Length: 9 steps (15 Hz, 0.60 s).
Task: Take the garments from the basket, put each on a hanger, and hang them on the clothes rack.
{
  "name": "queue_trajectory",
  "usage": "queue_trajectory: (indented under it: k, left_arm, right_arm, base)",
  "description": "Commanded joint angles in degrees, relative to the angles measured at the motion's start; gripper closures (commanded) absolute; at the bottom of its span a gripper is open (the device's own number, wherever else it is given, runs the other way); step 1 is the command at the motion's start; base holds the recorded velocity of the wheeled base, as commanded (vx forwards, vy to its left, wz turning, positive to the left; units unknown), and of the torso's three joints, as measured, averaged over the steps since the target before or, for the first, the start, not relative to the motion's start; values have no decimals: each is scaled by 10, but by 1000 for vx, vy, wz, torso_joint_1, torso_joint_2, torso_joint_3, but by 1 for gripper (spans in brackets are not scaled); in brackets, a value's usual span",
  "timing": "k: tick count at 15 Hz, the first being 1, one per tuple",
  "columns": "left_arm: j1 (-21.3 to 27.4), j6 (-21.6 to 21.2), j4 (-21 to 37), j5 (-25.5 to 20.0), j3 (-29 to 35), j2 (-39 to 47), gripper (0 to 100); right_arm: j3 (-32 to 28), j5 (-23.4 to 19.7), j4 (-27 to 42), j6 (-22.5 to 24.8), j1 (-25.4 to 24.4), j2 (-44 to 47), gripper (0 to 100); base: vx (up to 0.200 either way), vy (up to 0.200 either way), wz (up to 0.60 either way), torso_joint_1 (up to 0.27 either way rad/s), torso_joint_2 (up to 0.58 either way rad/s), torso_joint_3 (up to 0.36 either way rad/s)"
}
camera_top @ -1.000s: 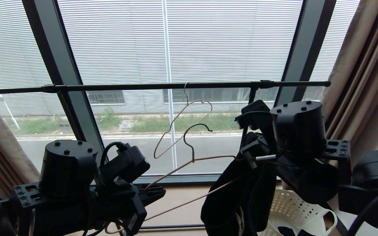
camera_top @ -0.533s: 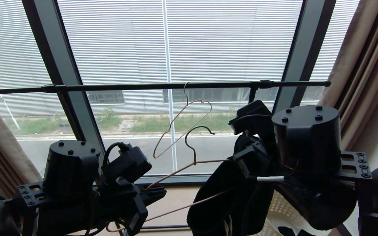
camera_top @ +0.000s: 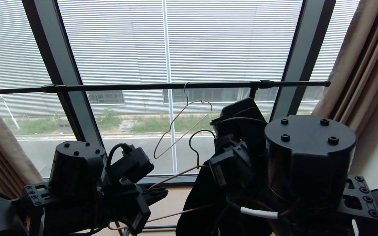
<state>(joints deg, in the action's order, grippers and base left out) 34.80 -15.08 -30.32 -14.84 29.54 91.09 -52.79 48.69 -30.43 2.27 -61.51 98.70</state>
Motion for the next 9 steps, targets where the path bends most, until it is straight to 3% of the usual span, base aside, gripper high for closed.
queue_trajectory:
  k: [1,4,9]
  left_arm:
    - [0,0,0,0,-1,2,100]
    - [0,1,-13,0,-6,1,100]
    - [1,29,-120,0,-49,-1,100]
  right_arm:
    - [-1,0,-4,0,-5,9,100]
    - [-1,0,-7,0,-4,9,100]
    - [-9,4,-17,0,10,3,100]
  base:
    - [0,0,0,0,0,0]
    - [0,0,0,0,0,0]
    - [0,0,0,0,0,0]
